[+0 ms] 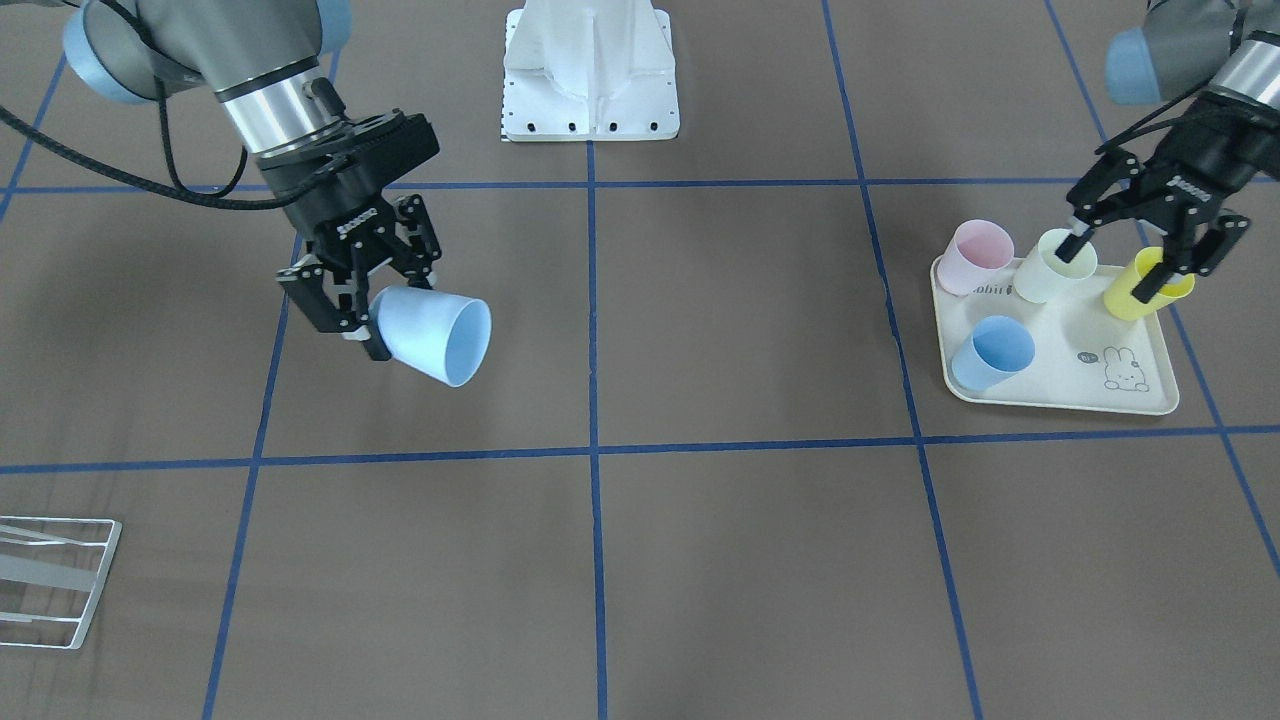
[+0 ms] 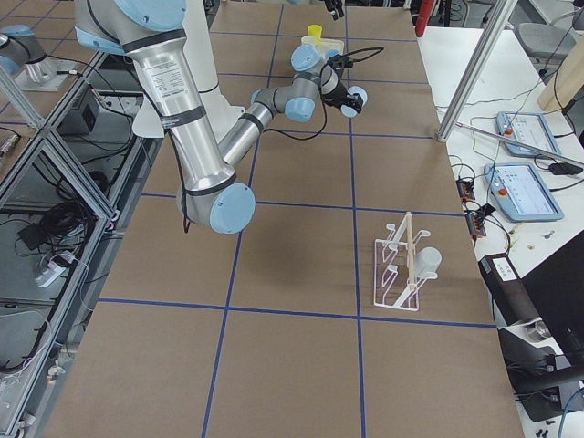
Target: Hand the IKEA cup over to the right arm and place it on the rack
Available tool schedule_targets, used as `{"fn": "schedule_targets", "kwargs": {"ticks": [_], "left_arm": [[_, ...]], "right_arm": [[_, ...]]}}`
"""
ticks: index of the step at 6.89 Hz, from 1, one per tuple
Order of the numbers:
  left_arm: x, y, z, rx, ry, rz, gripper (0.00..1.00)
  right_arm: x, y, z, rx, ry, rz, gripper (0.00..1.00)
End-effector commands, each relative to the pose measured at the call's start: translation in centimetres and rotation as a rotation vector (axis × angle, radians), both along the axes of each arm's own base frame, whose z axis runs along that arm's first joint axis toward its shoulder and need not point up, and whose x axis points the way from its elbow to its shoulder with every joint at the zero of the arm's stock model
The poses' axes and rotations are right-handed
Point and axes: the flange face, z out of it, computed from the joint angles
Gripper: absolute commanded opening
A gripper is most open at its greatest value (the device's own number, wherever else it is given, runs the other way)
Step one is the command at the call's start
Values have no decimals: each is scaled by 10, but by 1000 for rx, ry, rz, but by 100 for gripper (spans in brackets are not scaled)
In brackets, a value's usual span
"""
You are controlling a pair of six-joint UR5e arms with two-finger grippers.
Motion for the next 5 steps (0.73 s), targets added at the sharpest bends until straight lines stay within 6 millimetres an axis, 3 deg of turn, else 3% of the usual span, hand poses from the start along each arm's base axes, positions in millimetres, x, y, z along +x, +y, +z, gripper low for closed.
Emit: {"fn": "schedule_targets", "kwargs": {"ticks": [1,2,4,5], "left_arm": [[-46,3,30,70,-126,39,100],[-45,5,29,69,-121,49,100],[-46,6,31,65,-120,48,100],[-45,6,30,64,-117,48,100]], "right_arm": [[104,-35,18,1,393,-25,8],[143,-50,33,54,577,-73,7],[186,-67,75,155,944,-170,5],[207,-84,106,146,1051,-251,9]]}}
